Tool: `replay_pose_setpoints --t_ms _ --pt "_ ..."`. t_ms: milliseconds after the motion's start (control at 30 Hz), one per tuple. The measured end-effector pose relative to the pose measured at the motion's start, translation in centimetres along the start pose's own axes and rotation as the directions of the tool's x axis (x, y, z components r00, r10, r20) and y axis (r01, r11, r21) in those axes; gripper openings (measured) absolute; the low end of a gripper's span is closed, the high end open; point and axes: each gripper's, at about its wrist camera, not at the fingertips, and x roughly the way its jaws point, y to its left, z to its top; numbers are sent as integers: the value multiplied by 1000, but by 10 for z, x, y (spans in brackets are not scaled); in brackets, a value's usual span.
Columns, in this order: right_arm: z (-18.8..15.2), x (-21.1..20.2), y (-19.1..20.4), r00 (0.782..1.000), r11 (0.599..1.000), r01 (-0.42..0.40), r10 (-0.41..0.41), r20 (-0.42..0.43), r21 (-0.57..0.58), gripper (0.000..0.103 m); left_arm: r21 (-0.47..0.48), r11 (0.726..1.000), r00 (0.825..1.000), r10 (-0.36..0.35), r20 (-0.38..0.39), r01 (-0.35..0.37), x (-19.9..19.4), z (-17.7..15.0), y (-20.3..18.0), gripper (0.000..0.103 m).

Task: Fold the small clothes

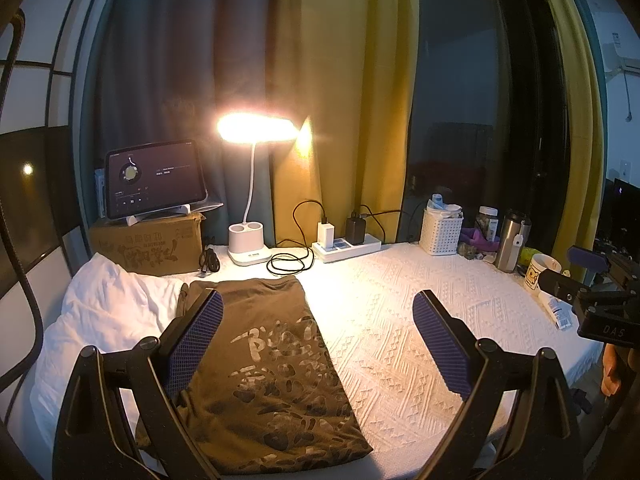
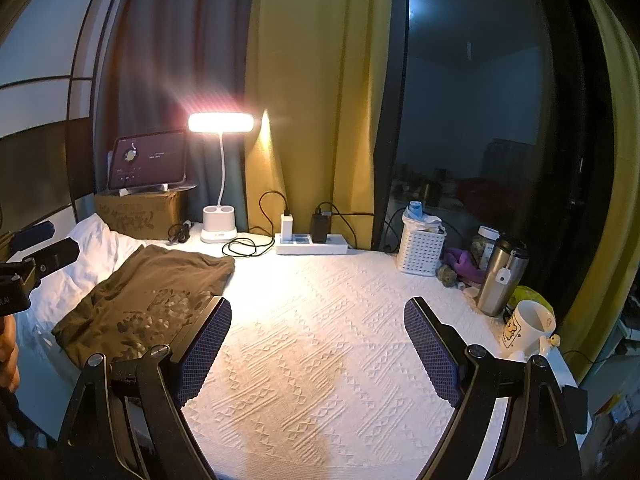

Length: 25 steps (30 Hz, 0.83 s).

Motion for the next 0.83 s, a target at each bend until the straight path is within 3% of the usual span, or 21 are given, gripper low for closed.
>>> replay_pose_setpoints --t_ms 667,833 --pt "-3 7 4 1000 1000 -11 11 -14 -9 89 1 1000 1000 3 -10 -3 4 -3 0 95" --pt "-3 13 5 1000 1000 -10 10 -27 -18 89 2 1000 1000 -25 -1 25 5 -5 4 95"
